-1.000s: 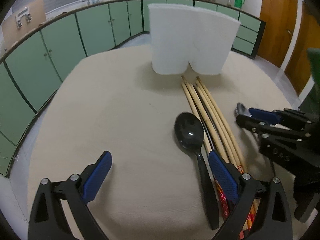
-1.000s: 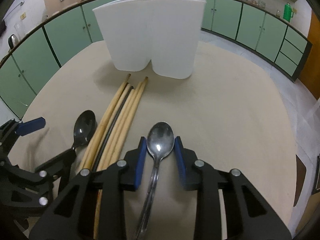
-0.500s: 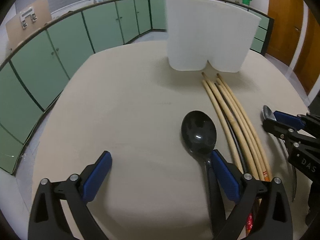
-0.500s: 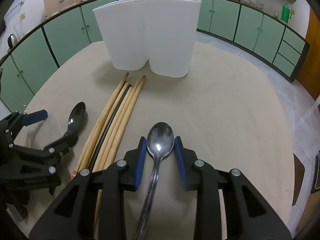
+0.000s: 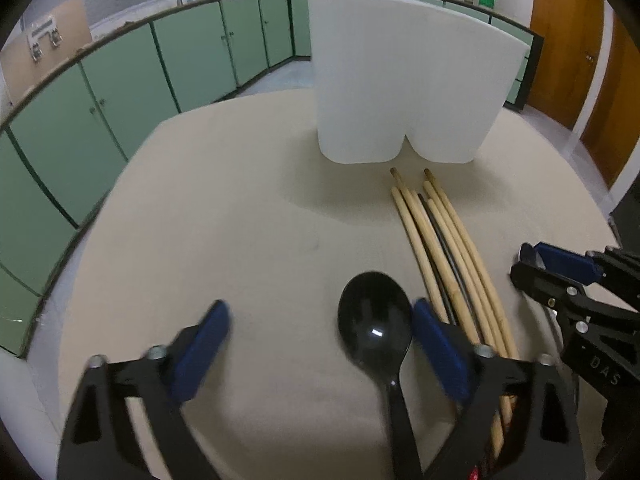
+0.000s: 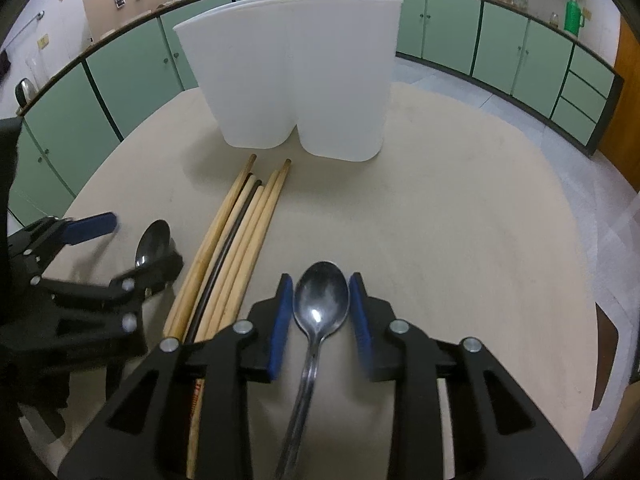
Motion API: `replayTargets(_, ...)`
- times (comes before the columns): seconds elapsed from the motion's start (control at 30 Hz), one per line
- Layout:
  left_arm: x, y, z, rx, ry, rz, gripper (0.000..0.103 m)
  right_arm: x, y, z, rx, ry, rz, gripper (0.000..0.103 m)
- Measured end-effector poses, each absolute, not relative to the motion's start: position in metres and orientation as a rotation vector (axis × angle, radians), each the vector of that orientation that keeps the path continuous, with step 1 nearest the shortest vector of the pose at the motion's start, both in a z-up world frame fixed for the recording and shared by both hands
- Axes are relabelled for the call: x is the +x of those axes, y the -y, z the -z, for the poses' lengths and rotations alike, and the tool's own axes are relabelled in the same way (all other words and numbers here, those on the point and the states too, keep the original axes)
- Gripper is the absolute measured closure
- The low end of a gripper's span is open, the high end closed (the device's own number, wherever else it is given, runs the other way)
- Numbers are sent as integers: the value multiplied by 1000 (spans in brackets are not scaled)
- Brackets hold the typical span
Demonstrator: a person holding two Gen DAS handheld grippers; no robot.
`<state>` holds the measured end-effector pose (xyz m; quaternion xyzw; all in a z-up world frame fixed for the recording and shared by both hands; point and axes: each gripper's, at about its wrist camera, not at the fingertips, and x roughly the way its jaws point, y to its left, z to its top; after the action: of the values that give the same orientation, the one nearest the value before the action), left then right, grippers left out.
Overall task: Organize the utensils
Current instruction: 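Grasp the silver spoon with the right tool while the left tool grasps the black spoon, then lift both spoons and drop them into the white holder, opening both tools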
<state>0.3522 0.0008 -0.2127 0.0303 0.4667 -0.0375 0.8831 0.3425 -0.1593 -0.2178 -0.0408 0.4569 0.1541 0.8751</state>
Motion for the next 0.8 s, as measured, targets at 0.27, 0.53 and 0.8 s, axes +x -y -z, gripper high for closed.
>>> replayTargets(0.27, 352, -12, 203, -14, -935, 161, 67, 338, 176, 210, -25, -935, -322, 76)
replayTargets(0.53, 321, -5, 157, 7, -716, 169, 67, 319, 183, 164, -46, -790, -331, 76)
replayTargets(0.8, 307, 1, 90, 38, -462, 140, 67, 316, 186, 89, -29, -644, -355, 76)
